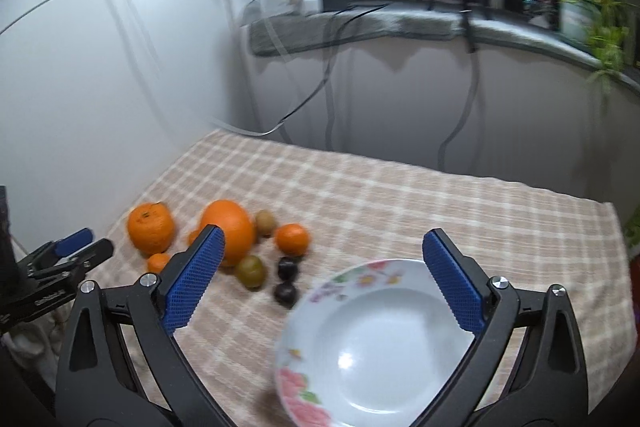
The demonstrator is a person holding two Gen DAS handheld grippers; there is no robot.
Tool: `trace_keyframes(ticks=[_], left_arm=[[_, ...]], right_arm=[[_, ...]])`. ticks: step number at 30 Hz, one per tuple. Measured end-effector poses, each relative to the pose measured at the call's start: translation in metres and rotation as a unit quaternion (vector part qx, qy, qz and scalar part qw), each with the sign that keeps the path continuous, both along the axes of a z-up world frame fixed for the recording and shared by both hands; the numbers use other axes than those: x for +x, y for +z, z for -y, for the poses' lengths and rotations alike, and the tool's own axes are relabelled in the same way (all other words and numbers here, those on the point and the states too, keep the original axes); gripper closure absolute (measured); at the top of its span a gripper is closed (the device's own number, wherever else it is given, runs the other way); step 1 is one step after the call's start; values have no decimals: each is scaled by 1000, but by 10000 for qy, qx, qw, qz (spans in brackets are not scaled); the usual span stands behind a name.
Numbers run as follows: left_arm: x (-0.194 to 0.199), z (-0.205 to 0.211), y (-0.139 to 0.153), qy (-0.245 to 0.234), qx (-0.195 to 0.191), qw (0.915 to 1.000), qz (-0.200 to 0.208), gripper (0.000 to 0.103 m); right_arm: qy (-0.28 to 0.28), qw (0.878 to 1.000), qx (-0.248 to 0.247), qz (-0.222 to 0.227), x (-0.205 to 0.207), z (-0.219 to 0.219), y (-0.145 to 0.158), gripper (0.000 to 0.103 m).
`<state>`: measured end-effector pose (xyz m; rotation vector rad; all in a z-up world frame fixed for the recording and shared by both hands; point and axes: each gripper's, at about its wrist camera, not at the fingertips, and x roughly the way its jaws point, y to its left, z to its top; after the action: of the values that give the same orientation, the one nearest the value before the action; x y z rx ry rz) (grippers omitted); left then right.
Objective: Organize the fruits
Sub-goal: 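Move the open right gripper to the large orange with a stem, then close the right gripper on the large orange and lift it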
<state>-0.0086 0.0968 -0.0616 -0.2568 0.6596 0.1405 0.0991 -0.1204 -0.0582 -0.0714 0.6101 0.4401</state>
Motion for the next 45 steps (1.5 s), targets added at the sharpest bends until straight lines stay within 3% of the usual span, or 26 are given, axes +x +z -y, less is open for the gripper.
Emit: trace_keyframes(ticks=[7,17,27,35,45], left_arm=[[5,-23,-15,147,-268,9995,-113,31],[18,-41,-37,178,-566,9978,-289,33],[29,-54,-49,201,-902,9951,-337,35],[37,-54,-52,101,-1036,9939,-367,39],[40,-54,-52,-30,-1144,9928,-367,39]], right_arm=[[985,9943,-36,-410,8,-57,-4,9],[2129,9700,-354,-1120,35,-151,-22,15],[2731,9451,-564,-1705,54,-209,-51,28],[3026,9292,-654,-2020,58,-233,-66,29],[3123,9203,-799,-2217,67,-252,-84,29]])
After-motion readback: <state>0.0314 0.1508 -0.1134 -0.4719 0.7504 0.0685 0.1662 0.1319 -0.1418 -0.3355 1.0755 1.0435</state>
